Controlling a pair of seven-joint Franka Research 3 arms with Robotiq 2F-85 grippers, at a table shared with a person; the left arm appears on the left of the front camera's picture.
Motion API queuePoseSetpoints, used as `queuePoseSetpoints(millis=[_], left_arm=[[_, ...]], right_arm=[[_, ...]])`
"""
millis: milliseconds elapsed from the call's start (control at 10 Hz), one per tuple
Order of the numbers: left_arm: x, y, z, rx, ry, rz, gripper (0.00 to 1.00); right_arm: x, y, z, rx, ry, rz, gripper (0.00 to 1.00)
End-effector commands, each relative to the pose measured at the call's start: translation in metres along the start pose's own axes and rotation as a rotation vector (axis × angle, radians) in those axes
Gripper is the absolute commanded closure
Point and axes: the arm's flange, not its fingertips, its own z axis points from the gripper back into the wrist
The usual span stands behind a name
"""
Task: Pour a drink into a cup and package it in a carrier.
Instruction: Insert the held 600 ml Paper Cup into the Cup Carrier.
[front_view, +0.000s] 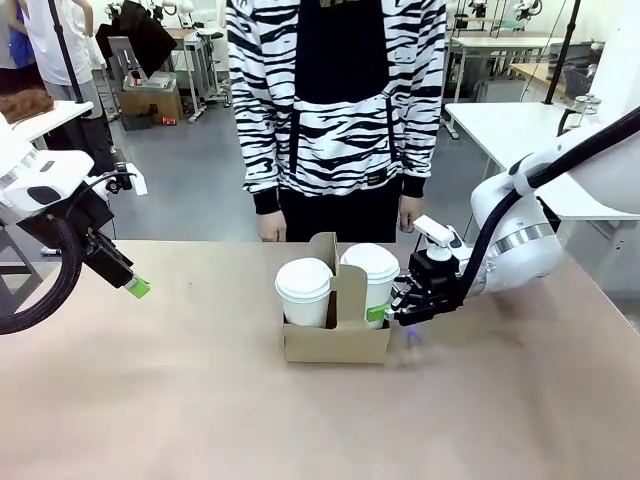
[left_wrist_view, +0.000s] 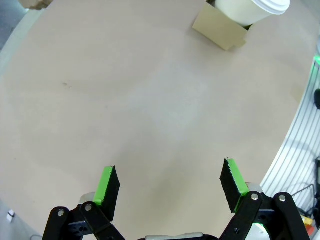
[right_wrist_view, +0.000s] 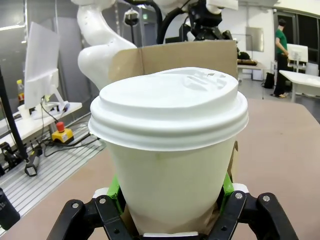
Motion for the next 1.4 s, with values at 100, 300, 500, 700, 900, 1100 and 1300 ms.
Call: queuePoseSetpoints(millis=[100, 300, 500, 700, 900, 1100, 1300], left_arm=[[0.000, 0.001, 0.000, -0.004, -0.014, -0.003, 0.00], [0.000, 0.001, 0.000, -0.004, -0.014, -0.003, 0.00], [0.000, 0.001, 0.000, -0.004, -0.014, -0.003, 0.00], [0.000, 0.001, 0.000, -0.004, -0.014, -0.003, 0.00], [0.000, 0.001, 0.000, -0.004, -0.014, -0.003, 0.00], [0.000, 0.001, 0.000, -0.004, -0.014, -0.003, 0.00], [0.000, 0.001, 0.000, -0.004, -0.014, -0.003, 0.00]], right_arm=[[0.002, -0.008, 0.000, 0.006, 0.054, -0.021, 0.19], [0.001, -0.008, 0.004, -0.019, 0.075, -0.005, 0.00], [0.011, -0.002, 0.009, -0.027, 0.091, 0.014, 0.00], [0.025, 0.010, 0.029, -0.075, 0.097, 0.037, 0.00], [0.034, 0.022, 0.047, -0.108, 0.112, 0.025, 0.00], [0.042, 0.036, 0.071, -0.163, 0.149, 0.005, 0.00], [0.067, 0.075, 0.114, -0.429, 0.198, -0.127, 0.00]])
